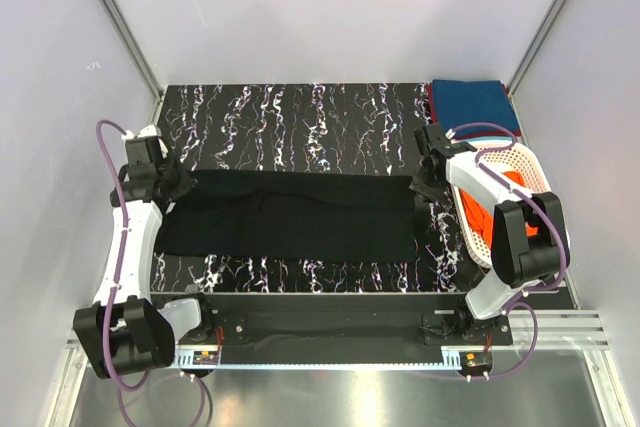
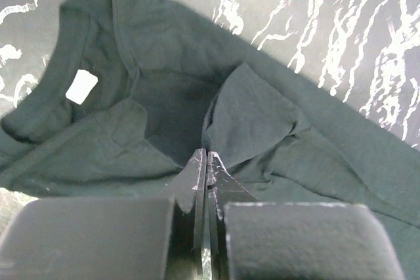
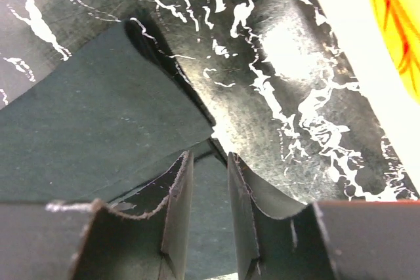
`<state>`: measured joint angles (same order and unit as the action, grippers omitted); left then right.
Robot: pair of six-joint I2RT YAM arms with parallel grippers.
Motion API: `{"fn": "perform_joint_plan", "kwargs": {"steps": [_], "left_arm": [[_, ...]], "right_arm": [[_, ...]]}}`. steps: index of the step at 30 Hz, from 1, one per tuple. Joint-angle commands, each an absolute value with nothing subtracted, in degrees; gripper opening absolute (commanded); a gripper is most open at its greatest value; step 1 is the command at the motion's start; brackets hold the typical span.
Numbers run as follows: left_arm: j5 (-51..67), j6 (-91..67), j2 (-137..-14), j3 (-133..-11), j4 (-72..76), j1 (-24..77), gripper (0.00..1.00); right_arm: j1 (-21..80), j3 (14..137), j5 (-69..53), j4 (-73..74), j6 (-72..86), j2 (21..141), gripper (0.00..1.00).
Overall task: Fold and stack the t-shirts
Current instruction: Fold the tshirt
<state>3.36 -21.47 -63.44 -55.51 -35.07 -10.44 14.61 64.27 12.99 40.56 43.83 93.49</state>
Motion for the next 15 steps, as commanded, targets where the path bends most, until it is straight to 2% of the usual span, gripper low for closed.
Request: {"fn": "perform_joint_plan", "kwargs": {"steps": [1, 15], "left_arm": [[2.6, -22.6, -62.8, -53.5, -32.6, -10.5, 0.00], [-1.3, -23.3, -61.7, -52.5, -30.6, -10.5, 0.00]], "right_arm": [[14.9, 64.1, 14.7, 38.0, 46.1, 92.0, 0.34], [14.4, 61.0, 15.0, 33.1, 49.3, 96.3, 0.33]]}}
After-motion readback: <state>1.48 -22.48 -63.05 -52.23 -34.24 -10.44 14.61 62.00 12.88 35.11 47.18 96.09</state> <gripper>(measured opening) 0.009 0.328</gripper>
